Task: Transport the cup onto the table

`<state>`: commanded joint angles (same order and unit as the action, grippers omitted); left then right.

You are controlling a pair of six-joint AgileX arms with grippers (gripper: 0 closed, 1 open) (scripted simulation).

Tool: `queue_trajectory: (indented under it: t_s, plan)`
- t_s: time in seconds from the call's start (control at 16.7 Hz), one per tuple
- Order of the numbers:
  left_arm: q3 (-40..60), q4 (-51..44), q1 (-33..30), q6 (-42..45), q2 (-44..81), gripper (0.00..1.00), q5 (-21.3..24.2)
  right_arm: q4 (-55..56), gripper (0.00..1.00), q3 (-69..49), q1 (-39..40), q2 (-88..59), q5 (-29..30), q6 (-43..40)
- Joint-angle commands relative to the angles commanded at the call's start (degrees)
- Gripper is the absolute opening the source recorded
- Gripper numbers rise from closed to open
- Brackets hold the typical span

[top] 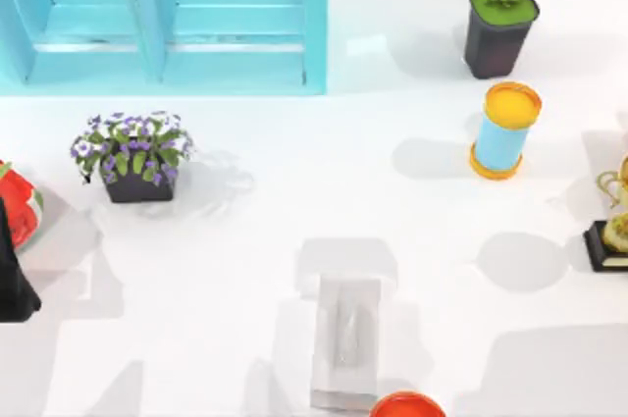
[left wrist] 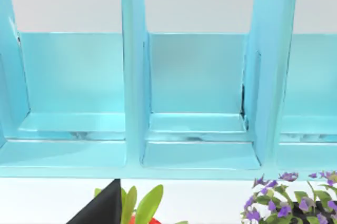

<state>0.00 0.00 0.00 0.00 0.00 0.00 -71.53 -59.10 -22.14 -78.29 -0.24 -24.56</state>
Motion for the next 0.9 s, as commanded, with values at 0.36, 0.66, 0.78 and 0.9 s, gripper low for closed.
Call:
queue_trajectory:
  t_s: [0.36,0.66,0.78,0.9]
  plan:
    - [0.00,0.00,0.00,0.00,0.00,1.00,0.00,-1.93,0.00,-0.82,1.77,1.69,-0.01,2.03]
    - [0.00,0.00,0.00,0.00,0.00,1.00,0.00,-1.81,0.00,-6.81,6.22,-0.98,0.94,6.54]
    - [0.00,0.00,0.00,0.00,0.00,1.00,0.00,-1.90,0.00,-12.47,10.50,-3.89,1.63,10.91]
    - [0.00,0.00,0.00,0.00,0.00,1.00,0.00,-2.17,0.00,-19.09,15.72,-7.93,2.22,16.29]
